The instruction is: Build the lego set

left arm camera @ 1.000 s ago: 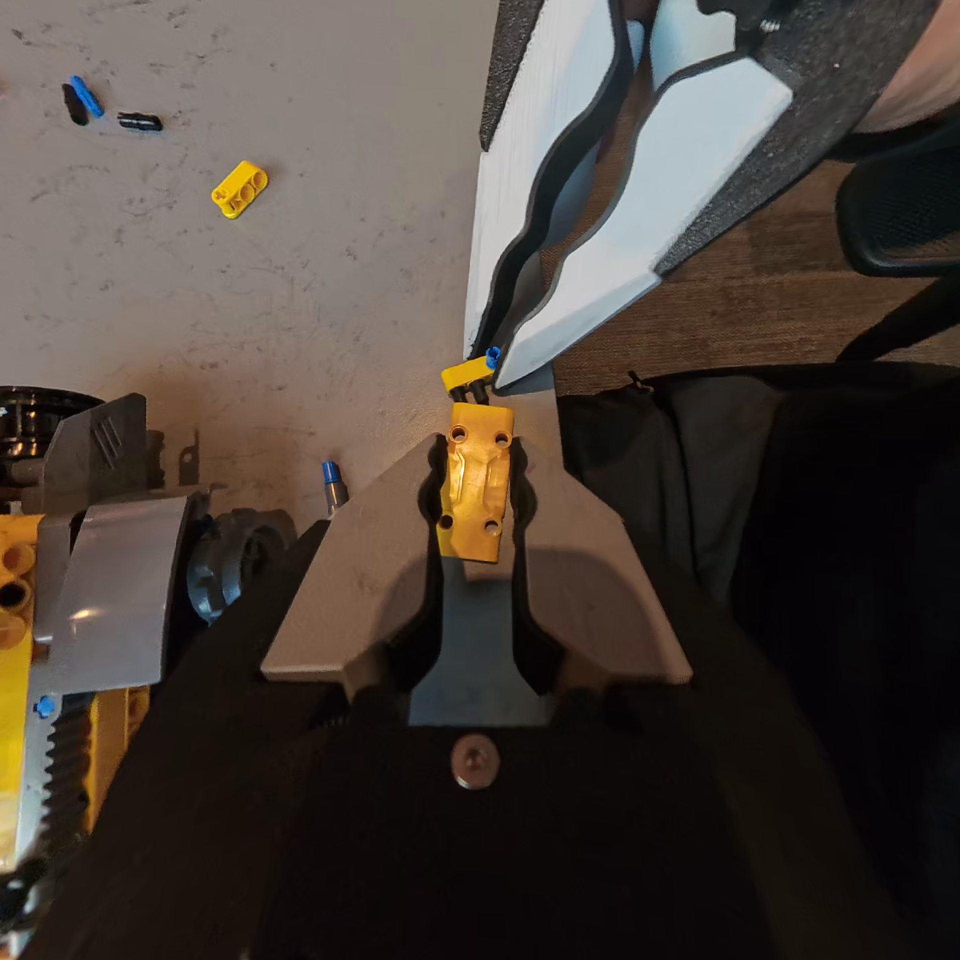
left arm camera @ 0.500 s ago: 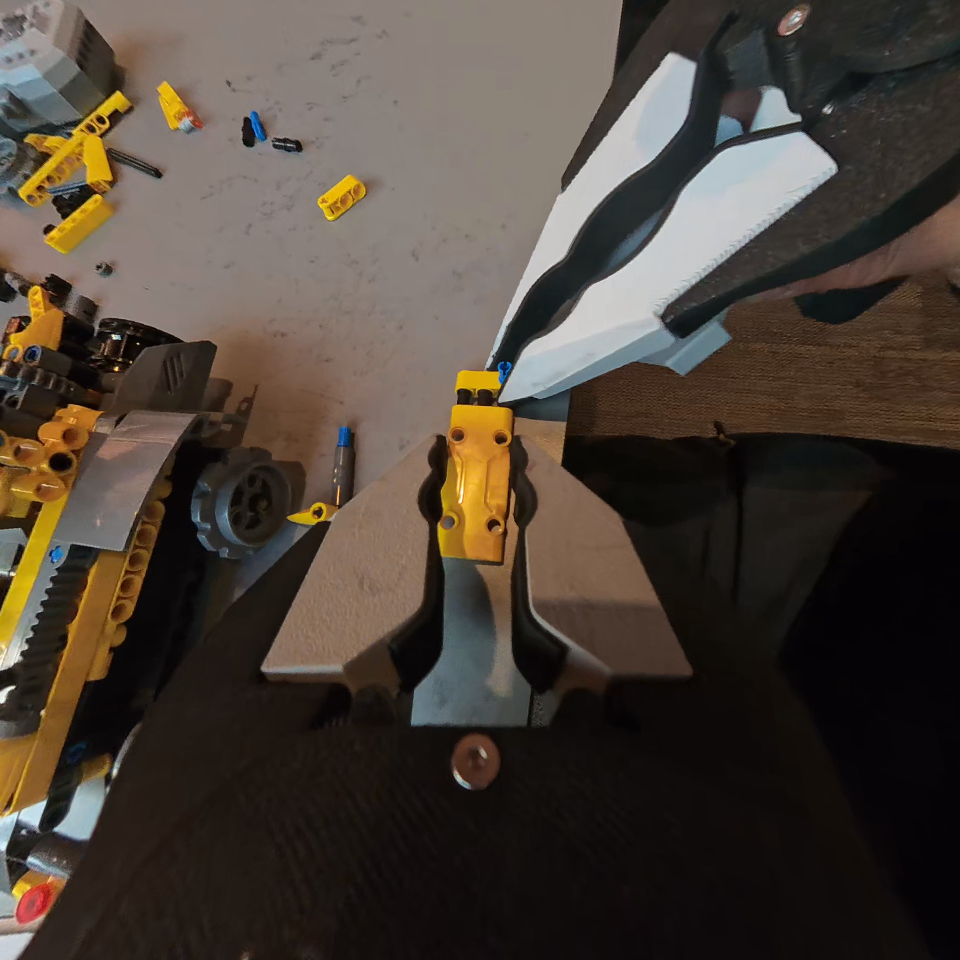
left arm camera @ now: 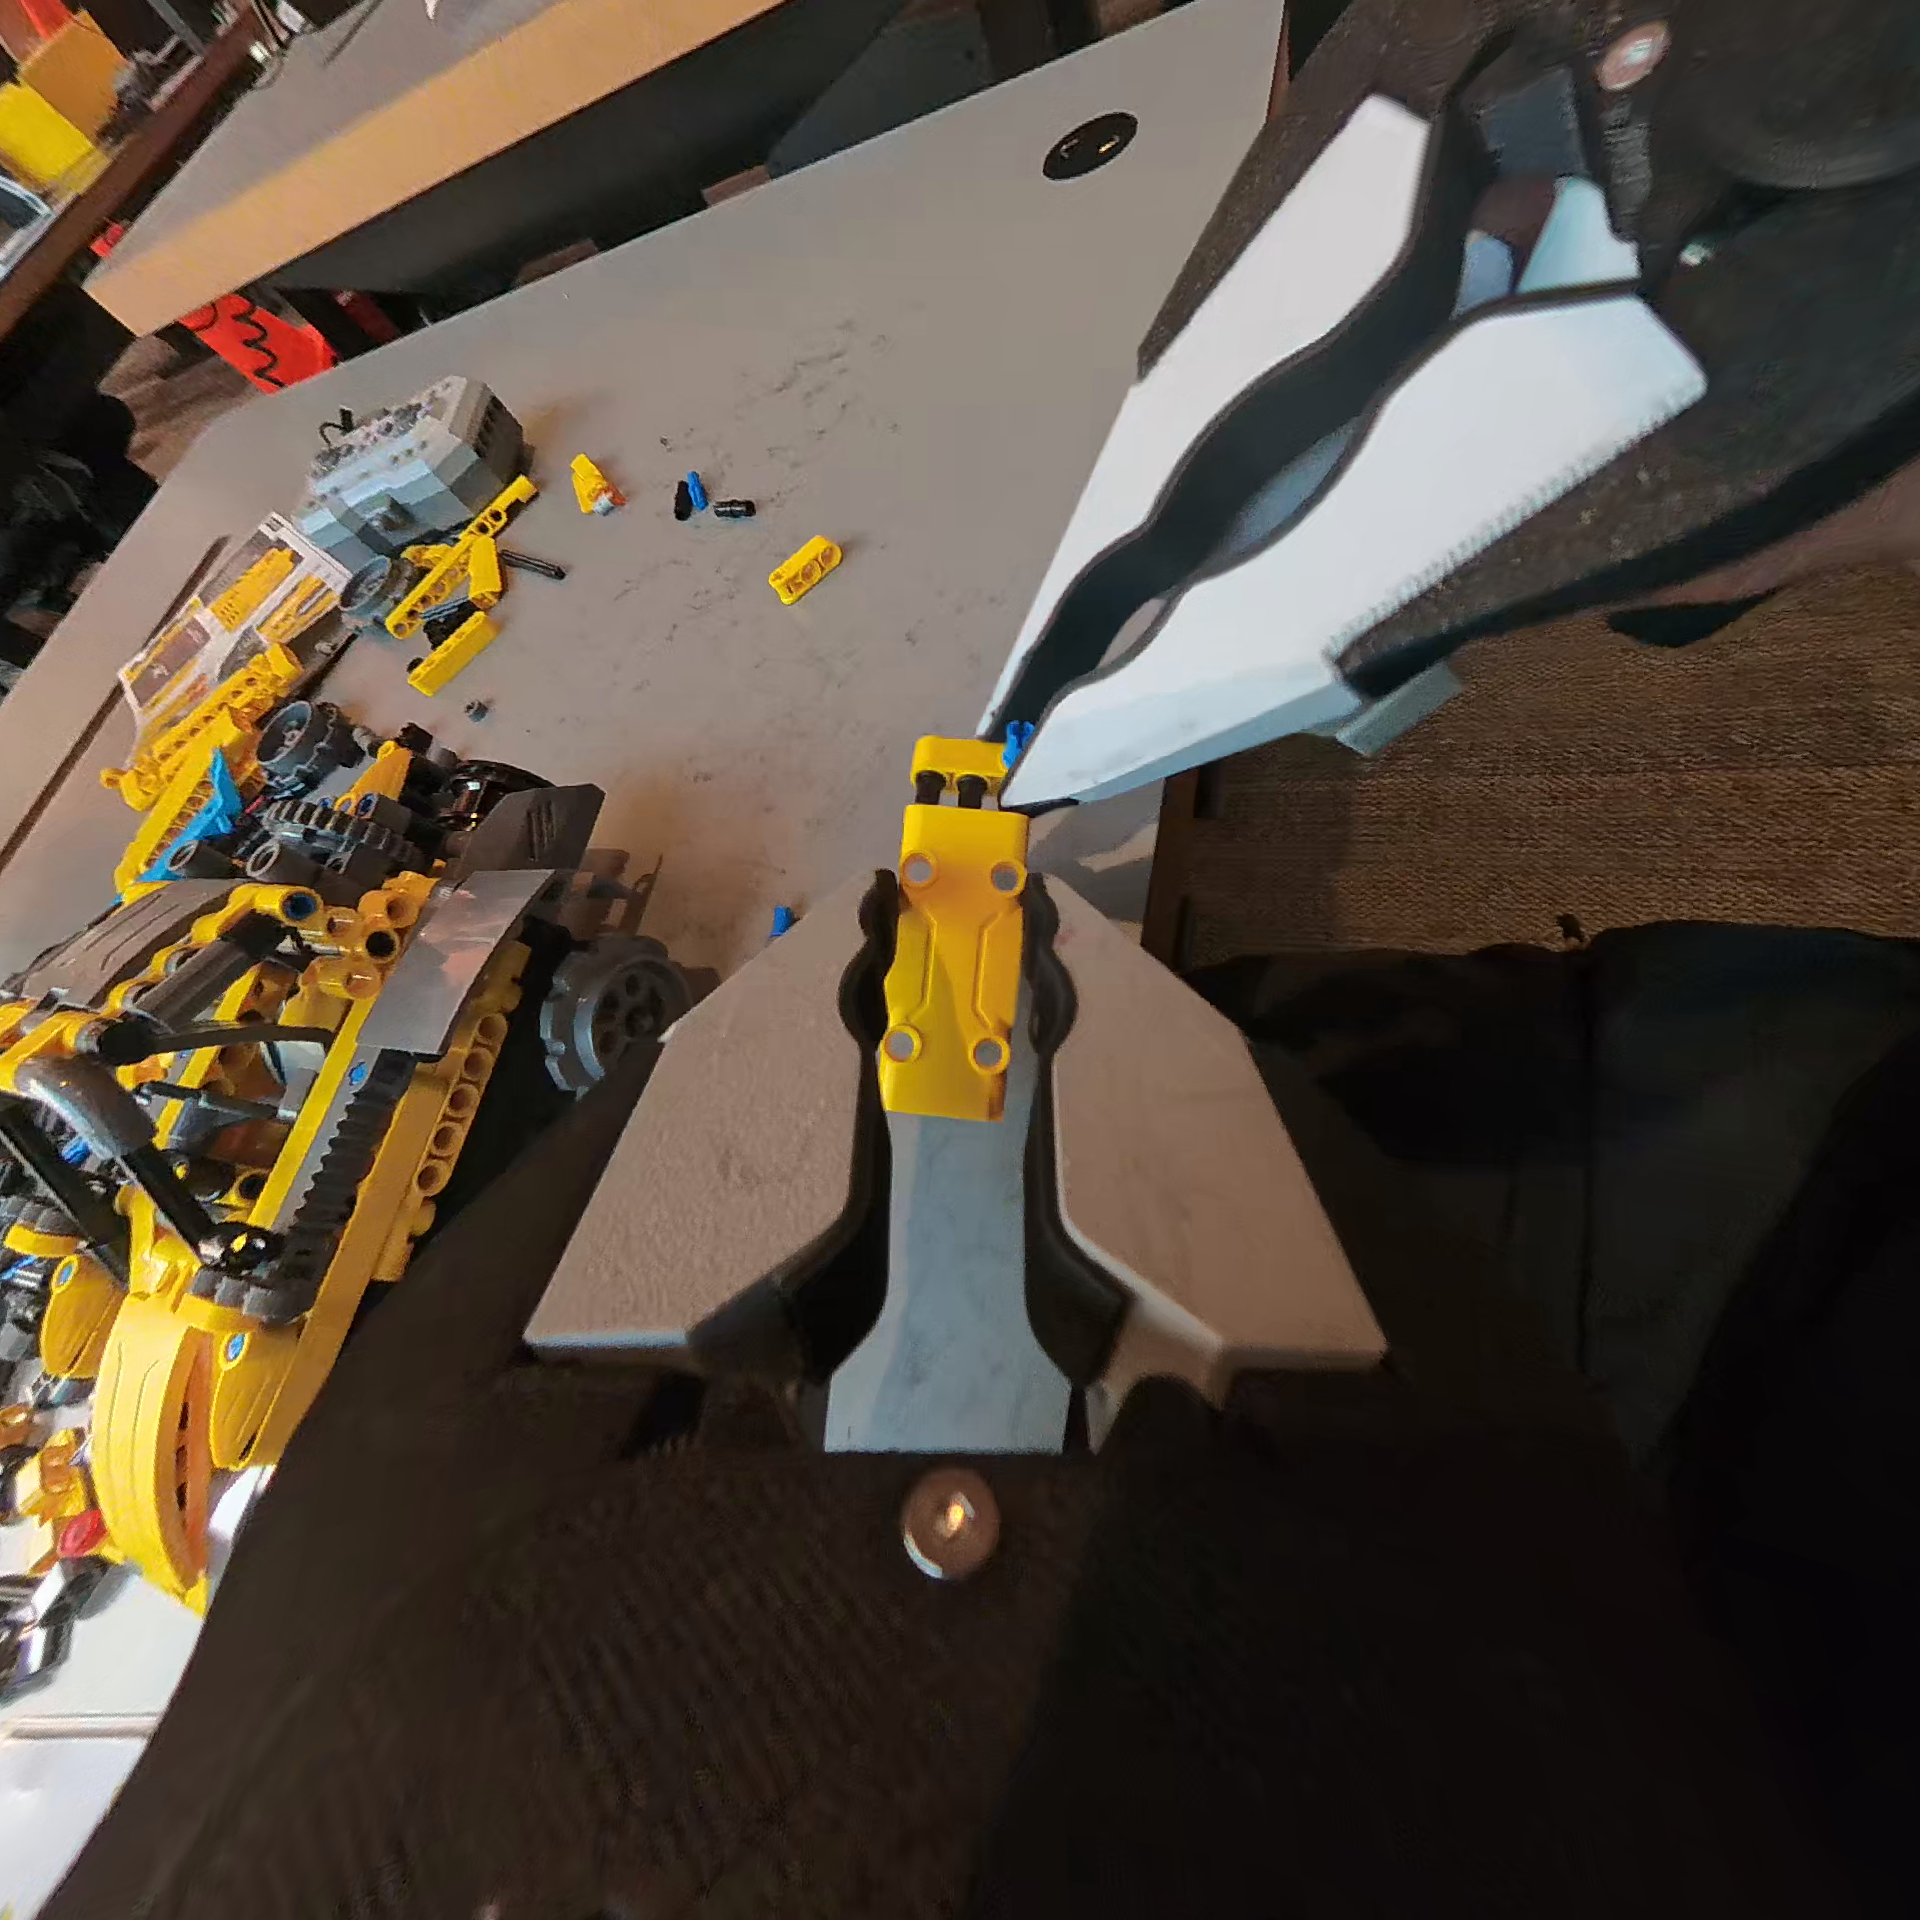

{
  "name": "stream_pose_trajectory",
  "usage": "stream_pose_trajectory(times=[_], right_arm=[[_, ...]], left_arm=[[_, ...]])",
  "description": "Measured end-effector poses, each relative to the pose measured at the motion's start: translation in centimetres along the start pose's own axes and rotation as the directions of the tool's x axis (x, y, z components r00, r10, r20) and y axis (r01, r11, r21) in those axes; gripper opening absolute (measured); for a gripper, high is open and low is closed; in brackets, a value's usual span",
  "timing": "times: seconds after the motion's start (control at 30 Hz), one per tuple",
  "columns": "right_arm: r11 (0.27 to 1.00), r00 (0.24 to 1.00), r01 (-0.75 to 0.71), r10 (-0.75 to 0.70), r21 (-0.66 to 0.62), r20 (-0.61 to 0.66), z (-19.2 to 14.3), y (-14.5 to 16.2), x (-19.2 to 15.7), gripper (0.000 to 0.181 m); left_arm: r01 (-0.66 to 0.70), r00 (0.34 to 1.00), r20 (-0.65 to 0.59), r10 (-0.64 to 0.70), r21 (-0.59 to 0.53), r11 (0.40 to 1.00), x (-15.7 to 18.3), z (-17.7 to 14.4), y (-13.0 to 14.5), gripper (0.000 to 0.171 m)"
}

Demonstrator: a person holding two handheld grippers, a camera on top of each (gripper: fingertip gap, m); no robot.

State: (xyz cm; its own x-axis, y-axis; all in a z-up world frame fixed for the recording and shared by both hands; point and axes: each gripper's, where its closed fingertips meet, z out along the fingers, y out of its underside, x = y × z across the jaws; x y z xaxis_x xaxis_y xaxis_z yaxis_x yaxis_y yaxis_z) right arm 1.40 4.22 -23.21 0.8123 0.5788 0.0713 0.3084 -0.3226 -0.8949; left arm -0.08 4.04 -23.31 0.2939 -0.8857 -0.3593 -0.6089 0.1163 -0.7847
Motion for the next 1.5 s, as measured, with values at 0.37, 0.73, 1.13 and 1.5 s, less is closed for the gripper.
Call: stream_pose_trajectory(times=[0.37,0.73,1.13,1.5], right_arm=[[0.965,0.969,0.226,-0.236,-0.132,-0.072,0.9,2.2,0.2,0.008],[0.978,0.991,0.109,-0.094,-0.180,0.094,1.4,2.5,0.6,0.008],[0.977,0.962,0.074,-0.018,-0.200,0.271,1.5,2.6,0.5,0.009],[0.989,0.976,0.069,-0.040,-0.130,0.214,1.4,2.6,0.6,0.008]], left_arm=[[0.038,0.996,-0.073,-0.049,-0.154,0.987,1.0,1.4,1.7,0.022],[0.149,0.983,-0.081,-0.165,-0.174,0.973,0.9,1.8,1.8,0.020],[0.188,0.978,-0.063,-0.200,-0.152,0.970,0.9,1.8,1.8,0.020],[0.247,0.963,-0.074,-0.259,-0.146,0.958,0.9,1.8,1.8,0.022]])
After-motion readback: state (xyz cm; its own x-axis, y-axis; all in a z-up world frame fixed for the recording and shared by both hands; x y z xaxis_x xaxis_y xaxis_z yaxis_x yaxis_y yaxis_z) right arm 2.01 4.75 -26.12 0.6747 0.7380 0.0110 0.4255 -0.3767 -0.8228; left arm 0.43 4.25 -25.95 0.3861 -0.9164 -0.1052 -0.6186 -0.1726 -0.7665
